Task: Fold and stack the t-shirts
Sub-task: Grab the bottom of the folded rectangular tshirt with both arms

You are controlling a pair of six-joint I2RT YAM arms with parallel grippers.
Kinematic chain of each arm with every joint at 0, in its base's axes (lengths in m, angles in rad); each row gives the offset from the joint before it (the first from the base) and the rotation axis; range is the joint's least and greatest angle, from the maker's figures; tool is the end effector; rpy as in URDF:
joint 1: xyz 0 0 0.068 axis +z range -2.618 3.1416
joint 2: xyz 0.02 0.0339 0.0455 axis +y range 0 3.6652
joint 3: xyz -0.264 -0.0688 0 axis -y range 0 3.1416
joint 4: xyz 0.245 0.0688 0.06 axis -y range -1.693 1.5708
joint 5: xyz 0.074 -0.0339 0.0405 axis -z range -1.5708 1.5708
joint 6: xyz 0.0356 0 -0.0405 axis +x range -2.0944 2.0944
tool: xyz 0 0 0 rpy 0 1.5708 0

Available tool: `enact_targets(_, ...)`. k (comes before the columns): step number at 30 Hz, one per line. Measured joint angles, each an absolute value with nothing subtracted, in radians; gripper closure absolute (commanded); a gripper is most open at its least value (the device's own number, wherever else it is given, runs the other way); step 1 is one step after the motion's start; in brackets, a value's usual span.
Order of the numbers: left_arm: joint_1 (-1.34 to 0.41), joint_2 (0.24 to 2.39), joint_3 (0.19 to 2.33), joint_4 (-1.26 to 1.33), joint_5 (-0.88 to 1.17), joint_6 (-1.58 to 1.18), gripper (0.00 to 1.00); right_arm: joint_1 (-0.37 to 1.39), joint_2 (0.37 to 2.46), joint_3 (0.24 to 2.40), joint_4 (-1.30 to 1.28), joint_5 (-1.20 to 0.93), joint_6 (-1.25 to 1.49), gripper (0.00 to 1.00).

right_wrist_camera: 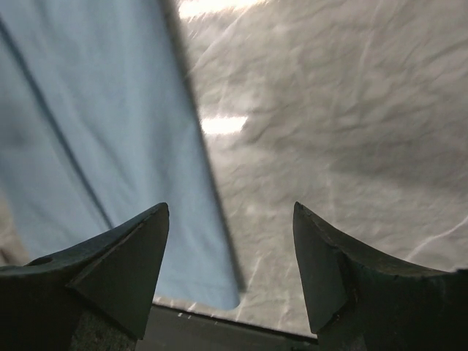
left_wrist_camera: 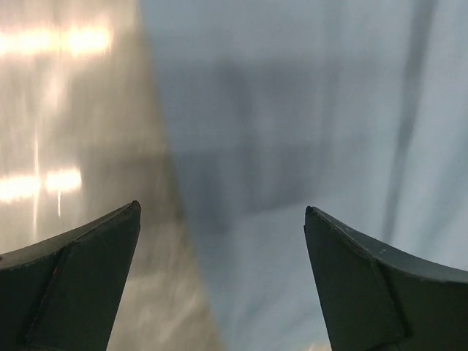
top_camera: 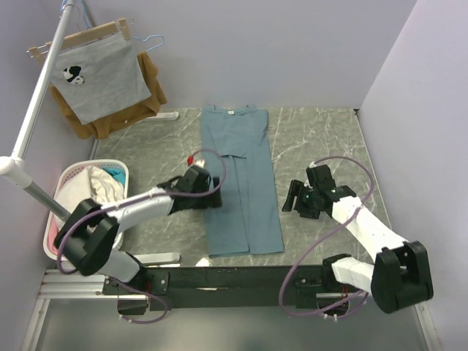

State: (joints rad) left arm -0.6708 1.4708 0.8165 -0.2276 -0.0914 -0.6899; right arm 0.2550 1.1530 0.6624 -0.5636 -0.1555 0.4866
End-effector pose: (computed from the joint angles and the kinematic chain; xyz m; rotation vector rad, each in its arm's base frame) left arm 0.2324 -0.1803 0.1902 -0.0651 2.5089 -0.4771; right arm 0.2030 0.0586 0.1974 0.2548 2.6683 0.4512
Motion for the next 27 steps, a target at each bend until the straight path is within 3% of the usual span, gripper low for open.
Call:
enact_targets(7, -0.831, 1.266, 0.605, -0.321, -0.109, -0.869, 0.01, 0.360, 1.085, 0.587, -0.583, -0.168, 0.593, 0.27)
enact_targets(17, -1.054, 1.119, 0.500, -0.383, -0.109, -1.079, 0.00, 0.562, 1.022, 0.465, -0.591, -0.128, 0.791, 0.28)
enact_targets(27, -1.121, 0.979, 0.397, -0.348, -0.112, -1.203, 0.07, 0.607, 0.939, 0.398, -0.549, -0.128, 0.886, 0.39)
